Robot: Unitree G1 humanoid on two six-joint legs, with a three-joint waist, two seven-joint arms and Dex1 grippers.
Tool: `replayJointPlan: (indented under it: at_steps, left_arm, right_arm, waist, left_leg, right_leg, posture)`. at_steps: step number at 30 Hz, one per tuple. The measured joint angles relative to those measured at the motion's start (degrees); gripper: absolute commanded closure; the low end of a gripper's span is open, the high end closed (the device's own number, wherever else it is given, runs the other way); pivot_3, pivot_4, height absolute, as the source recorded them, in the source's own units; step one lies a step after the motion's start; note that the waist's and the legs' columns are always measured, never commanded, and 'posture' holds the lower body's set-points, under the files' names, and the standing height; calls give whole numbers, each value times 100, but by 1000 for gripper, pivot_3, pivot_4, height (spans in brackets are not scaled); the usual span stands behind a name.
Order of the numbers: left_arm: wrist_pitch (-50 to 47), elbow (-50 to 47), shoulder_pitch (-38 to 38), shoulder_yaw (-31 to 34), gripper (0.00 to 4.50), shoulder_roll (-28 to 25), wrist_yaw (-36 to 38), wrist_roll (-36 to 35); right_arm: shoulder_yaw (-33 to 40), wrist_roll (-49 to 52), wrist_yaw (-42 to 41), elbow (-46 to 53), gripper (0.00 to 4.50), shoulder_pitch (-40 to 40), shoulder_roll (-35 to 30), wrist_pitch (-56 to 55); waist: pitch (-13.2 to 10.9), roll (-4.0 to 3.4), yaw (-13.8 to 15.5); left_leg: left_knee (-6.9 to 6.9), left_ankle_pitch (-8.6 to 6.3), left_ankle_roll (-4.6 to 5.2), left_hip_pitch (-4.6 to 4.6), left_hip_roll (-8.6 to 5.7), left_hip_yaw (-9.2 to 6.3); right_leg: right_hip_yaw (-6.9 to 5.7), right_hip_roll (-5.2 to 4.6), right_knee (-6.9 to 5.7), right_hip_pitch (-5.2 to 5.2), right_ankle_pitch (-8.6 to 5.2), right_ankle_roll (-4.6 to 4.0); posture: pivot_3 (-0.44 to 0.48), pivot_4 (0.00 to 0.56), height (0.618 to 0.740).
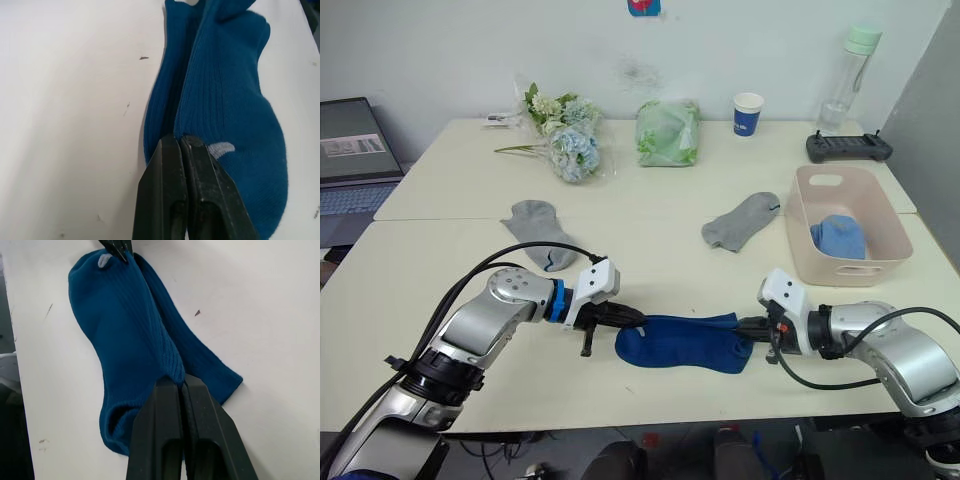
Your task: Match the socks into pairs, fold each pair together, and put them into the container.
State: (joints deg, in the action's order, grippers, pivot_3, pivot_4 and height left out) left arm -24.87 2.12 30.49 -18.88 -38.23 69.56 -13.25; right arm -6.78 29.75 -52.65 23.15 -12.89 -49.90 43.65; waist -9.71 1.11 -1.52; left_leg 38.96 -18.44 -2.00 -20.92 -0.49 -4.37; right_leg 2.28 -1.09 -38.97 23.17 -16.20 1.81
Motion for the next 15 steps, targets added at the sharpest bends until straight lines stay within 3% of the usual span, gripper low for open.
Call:
replayJointPlan:
  at_steps: [3, 5, 8, 15]
  left_arm:
    - [168, 281, 143, -62, 4478, 135, -27, 204]
    - [180, 324, 175, -80, 4500, 210, -34, 257]
    - [180, 375, 200, -81, 3903, 273, -8, 286]
    - [142, 420, 219, 338, 1709, 224, -137, 191]
  right_arm:
    - [-14, -75, -24, -117, 4500, -28, 38, -6]
    - [-29, -139, -27, -182, 4016, -71, 71, -30]
    - [-27, -195, 12, -332, 3158, -212, 172, -75]
    - [451, -189, 173, -381, 750, -205, 156, -148]
  waist:
    - [0, 0, 0]
    - [0, 0, -1]
    - [0, 0, -2]
    - [0, 0, -2]
  left_leg:
    - [1, 0, 0, 0, -3, 3]
    - [1, 0, 0, 0, -2, 3]
    - [1, 0, 0, 0, 0, 1]
    - [2, 0, 0, 0, 0, 0]
  right_leg:
    - [2, 0, 0, -1, 0, 0]
    - [2, 0, 0, 0, 0, 0]
    - [1, 0, -1, 1, 0, 0]
    - [1, 0, -1, 1, 0, 0]
  posture:
    - [0, 150, 740]
    - [0, 150, 740]
    - [0, 150, 740]
    - [0, 150, 740]
